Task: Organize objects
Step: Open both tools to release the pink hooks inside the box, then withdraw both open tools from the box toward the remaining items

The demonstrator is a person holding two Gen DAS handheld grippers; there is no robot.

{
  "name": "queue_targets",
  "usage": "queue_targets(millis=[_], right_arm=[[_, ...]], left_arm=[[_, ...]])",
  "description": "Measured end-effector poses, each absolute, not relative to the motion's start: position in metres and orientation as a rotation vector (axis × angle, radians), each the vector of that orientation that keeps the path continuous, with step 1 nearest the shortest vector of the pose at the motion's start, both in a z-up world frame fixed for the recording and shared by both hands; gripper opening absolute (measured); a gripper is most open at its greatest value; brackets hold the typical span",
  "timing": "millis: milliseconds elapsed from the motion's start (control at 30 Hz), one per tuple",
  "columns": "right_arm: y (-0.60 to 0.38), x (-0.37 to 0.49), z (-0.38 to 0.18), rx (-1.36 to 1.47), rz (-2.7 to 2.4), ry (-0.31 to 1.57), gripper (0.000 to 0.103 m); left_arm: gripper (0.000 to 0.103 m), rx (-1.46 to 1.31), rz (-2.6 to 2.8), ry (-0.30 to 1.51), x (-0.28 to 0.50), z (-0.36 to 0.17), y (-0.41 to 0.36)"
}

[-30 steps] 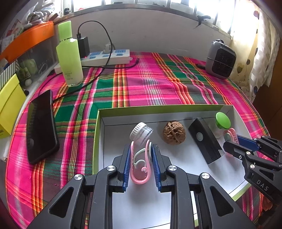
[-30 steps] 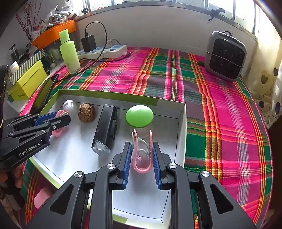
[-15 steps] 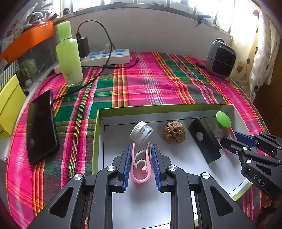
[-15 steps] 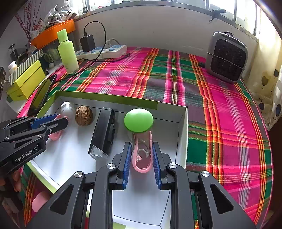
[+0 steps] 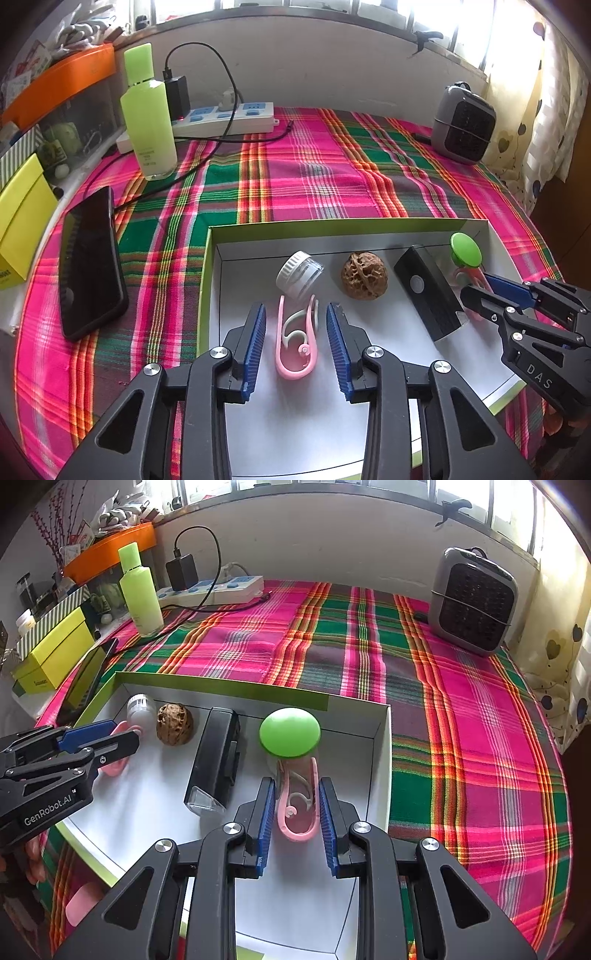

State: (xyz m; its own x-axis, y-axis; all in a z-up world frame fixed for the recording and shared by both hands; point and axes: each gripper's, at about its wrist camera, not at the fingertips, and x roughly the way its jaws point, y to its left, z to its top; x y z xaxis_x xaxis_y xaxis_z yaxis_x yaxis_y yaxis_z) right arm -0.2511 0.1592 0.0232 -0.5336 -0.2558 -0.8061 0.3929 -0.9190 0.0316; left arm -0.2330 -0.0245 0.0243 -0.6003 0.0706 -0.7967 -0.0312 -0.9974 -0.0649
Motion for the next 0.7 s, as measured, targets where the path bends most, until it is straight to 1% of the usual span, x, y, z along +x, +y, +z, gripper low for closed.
queue_targets(millis=[100,133,233,267,700], right_arm=[[0.159,-0.25,0.024,1.249,-2.464,0.216,0.026],[0.159,-0.249,0.025,1.247,-2.467,0.215,0.028],[0.16,-0.245,0.027,1.232,-2.468,0.2,0.039],[0.16,-0.244,0.028,1.229,-2.47,0.199,0.041],[0.162,-0.222,0.034,1.205,-2.482,0.175,0.041]], left_arm=[[0.036,-1.37,2.762,-0.072,-0.23,0.027,-0.025],[0.037,-1.366,2.763,-0.071,-0.229,0.028,-0.025],[0.038,-1.358,2.765,-0.072,-0.226,0.031,-0.025],[0.039,-1.356,2.767,-0.075,-0.225,0.032,-0.026],[0.044,-1.318,2.764,-0.108,-0.202,0.04,-0.027]])
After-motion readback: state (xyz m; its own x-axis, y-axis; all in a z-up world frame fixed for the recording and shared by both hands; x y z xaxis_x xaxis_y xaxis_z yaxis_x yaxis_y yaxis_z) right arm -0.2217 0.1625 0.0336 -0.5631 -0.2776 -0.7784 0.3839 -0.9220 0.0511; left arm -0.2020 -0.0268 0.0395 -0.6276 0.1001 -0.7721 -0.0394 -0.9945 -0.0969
